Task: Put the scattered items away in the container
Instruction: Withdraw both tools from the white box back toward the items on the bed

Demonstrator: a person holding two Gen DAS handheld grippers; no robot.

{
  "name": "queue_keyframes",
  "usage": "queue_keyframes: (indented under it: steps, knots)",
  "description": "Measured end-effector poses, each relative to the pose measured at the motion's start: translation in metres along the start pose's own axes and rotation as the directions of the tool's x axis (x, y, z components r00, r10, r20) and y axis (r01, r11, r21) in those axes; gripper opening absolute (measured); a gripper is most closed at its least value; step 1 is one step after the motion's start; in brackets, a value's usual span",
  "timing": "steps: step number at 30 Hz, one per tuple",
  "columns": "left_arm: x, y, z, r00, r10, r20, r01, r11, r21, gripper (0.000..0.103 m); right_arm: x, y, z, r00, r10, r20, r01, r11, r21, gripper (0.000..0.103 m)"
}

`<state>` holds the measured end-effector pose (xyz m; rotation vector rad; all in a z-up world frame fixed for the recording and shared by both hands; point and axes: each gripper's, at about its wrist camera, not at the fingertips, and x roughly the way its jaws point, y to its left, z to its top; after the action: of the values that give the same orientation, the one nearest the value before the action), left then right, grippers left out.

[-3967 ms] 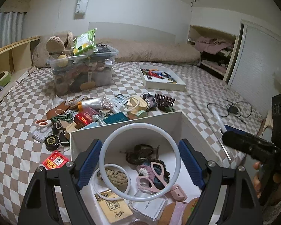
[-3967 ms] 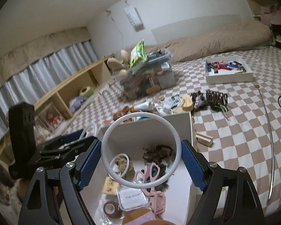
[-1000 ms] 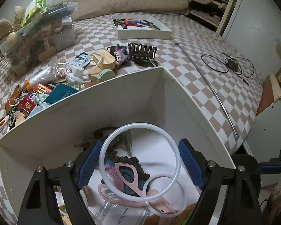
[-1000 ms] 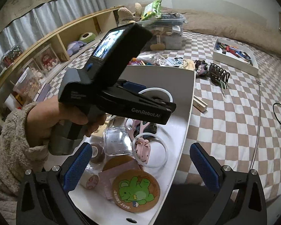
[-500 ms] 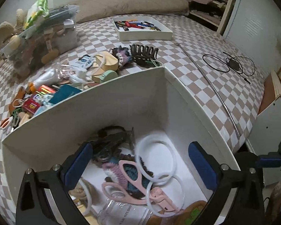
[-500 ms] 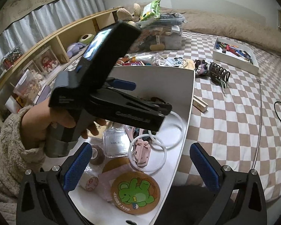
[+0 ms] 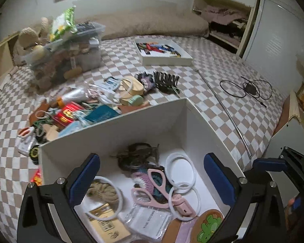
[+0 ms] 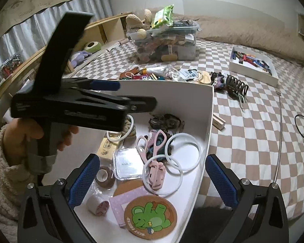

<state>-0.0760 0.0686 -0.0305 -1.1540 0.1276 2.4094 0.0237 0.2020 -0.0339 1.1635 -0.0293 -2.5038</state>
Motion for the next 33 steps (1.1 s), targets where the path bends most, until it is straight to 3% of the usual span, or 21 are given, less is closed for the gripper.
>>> queue_keyframes:
  steps: [16, 23, 33]
  knots:
    - [-0.067, 0.034, -0.021, 0.991, 0.067, 0.119, -0.063, 0.997, -0.041, 0.103, -0.004, 0.022, 0.013, 0.996, -0.032, 0.082, 0.034, 0.999, -0.018, 0.103]
    - [-0.084, 0.037, -0.035, 0.976, 0.128, 0.176, -0.122, 0.992, -0.044, 0.103, -0.005, 0.024, 0.013, 0.992, -0.056, 0.113, 0.060, 0.998, -0.036, 0.103]
    - [-0.094, 0.046, -0.058, 0.961, 0.184, 0.205, -0.171, 0.982, -0.078, 0.103, -0.006, 0.018, 0.013, 0.971, -0.149, 0.187, 0.155, 0.988, -0.019, 0.103]
